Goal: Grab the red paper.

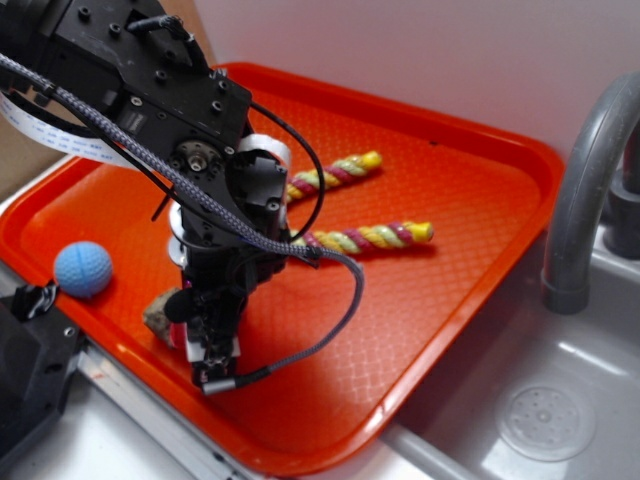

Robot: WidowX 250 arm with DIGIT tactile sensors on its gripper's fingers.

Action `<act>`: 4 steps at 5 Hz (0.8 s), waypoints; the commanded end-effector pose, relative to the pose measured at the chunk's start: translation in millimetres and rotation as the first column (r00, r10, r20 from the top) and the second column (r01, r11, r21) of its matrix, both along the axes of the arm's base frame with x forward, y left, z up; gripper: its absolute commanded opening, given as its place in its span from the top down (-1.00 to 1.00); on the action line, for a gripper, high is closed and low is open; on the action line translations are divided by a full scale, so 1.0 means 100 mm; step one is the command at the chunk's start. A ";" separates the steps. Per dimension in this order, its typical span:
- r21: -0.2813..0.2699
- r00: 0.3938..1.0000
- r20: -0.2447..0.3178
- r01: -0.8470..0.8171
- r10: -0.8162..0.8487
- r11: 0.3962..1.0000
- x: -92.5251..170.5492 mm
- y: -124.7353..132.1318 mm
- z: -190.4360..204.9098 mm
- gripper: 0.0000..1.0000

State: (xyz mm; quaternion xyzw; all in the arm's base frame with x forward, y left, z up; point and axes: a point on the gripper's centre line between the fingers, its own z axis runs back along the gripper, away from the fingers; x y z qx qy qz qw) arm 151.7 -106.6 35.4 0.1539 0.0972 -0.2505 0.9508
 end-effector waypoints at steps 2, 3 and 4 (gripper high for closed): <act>-0.165 0.950 0.074 -0.288 0.303 0.943 0.35 0.15 0.95 1.00; -0.210 0.908 0.107 -0.377 0.405 0.902 0.45 0.23 1.20 1.00; -0.327 0.780 0.221 -0.507 0.586 0.798 0.46 0.38 1.46 1.00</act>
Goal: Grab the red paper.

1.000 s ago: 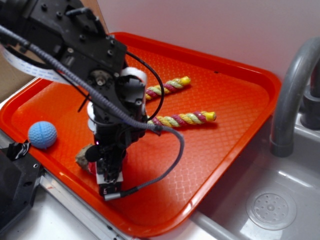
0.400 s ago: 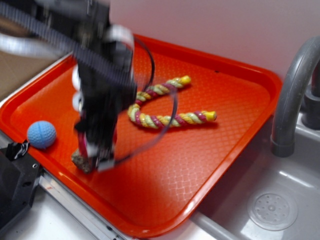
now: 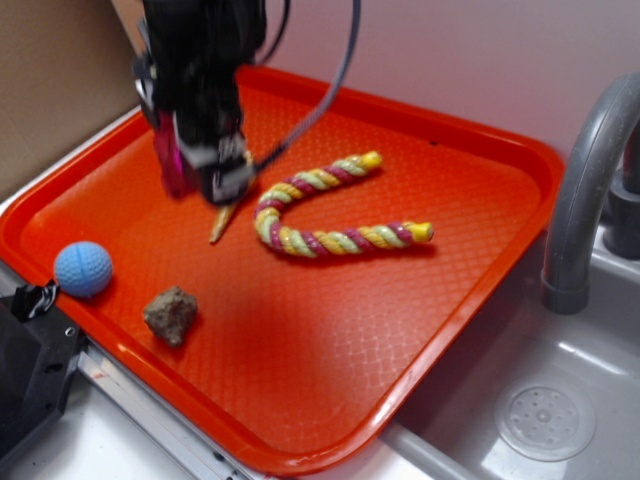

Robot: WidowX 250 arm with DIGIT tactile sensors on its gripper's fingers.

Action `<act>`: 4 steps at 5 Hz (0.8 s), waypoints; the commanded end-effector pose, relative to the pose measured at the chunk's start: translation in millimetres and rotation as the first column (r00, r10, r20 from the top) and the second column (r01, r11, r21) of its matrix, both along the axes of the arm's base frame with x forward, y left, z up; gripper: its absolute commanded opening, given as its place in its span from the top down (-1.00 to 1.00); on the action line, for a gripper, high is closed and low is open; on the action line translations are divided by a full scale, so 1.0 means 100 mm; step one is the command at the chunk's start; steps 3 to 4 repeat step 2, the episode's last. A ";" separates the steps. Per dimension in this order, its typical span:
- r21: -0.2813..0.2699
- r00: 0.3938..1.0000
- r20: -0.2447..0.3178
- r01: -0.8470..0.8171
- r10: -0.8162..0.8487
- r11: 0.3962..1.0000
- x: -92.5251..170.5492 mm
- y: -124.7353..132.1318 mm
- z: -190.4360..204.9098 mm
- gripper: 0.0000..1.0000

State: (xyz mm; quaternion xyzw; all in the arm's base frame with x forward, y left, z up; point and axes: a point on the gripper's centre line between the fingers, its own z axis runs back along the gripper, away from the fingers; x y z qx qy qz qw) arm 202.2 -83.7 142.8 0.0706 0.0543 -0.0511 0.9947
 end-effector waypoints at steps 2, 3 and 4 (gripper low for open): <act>-0.188 0.953 0.219 -0.171 0.211 0.967 0.07 0.28 0.44 1.00; -0.188 0.953 0.219 -0.171 0.211 0.967 0.07 0.28 0.44 1.00; -0.188 0.953 0.219 -0.171 0.211 0.967 0.07 0.28 0.44 1.00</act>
